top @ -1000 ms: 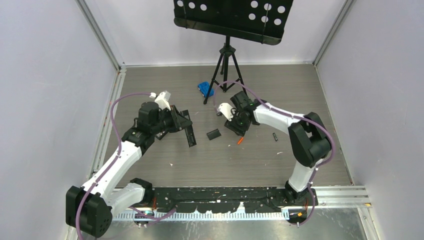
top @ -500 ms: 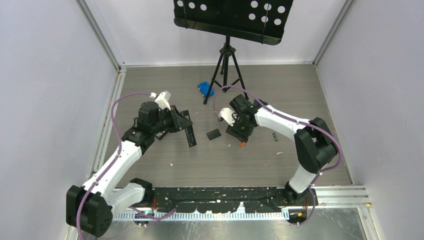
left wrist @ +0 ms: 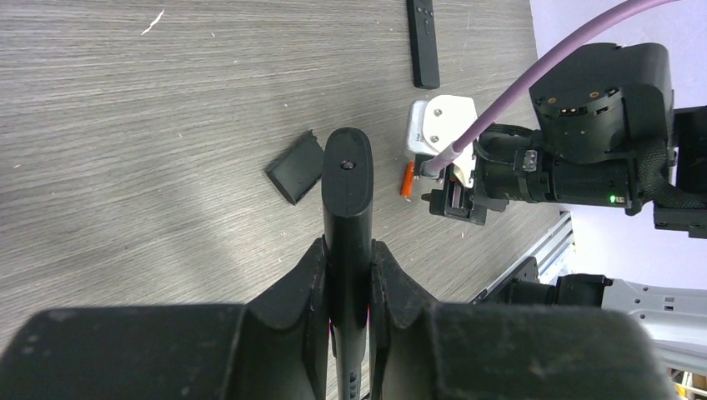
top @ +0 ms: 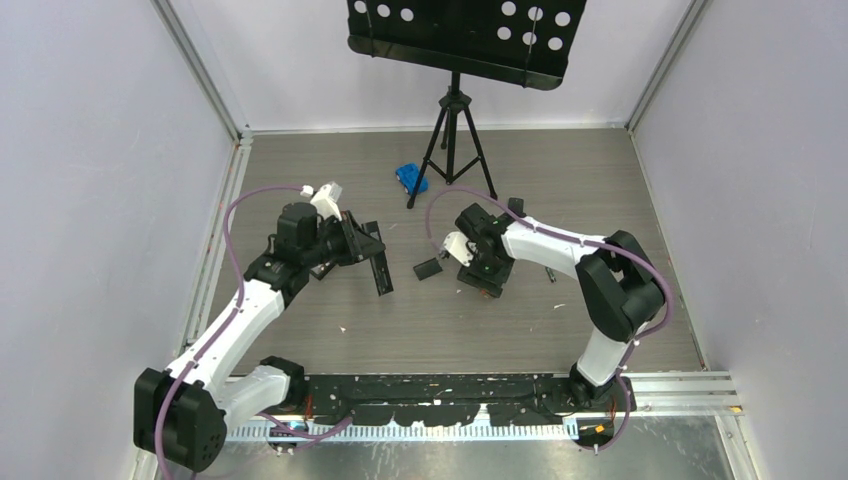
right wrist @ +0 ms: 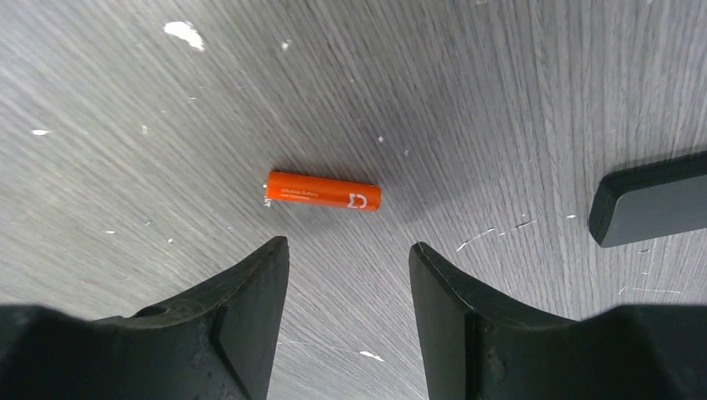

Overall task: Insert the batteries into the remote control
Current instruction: Pick up the battery from the center of the board.

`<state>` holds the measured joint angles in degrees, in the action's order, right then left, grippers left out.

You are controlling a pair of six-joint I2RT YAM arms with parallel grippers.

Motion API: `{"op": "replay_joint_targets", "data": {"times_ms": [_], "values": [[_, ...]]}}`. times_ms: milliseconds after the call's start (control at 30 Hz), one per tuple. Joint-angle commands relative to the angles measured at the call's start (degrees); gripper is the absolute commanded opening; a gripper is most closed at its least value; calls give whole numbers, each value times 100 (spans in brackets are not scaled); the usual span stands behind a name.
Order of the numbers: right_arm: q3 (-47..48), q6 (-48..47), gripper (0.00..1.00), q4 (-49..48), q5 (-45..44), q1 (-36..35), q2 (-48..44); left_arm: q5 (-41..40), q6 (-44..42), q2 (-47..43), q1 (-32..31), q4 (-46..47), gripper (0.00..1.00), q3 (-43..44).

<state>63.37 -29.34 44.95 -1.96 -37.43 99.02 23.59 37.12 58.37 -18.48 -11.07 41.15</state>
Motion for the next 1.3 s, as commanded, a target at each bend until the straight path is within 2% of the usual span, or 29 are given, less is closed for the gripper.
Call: {"op": "replay_joint_targets", "data": {"times_ms": [0,267,433,767,867,967,1067,1267], "values": [[-28,14,60,-209,-382,-27,218,119,23,16,59,89,0,271],[152,-113,60,-639,-2,-103,336,119,-3,5,103,48,0,262],[358,-206,60,-581,400,-131,512,169,-20,25,116,46,0,279],[499,-352,58,-864,456,-142,787,207,-16,75,143,35,0,311],[439,-293,50,-939,401,-140,779,199,-20,47,151,17,0,315],[348,-120,24,-1104,226,-133,746,198,-13,24,152,29,0,298],[322,87,9,-1218,-95,-134,664,222,25,10,160,101,0,268],[167,933,0,-1876,-320,-133,-102,293,194,-43,161,413,0,203]]}}
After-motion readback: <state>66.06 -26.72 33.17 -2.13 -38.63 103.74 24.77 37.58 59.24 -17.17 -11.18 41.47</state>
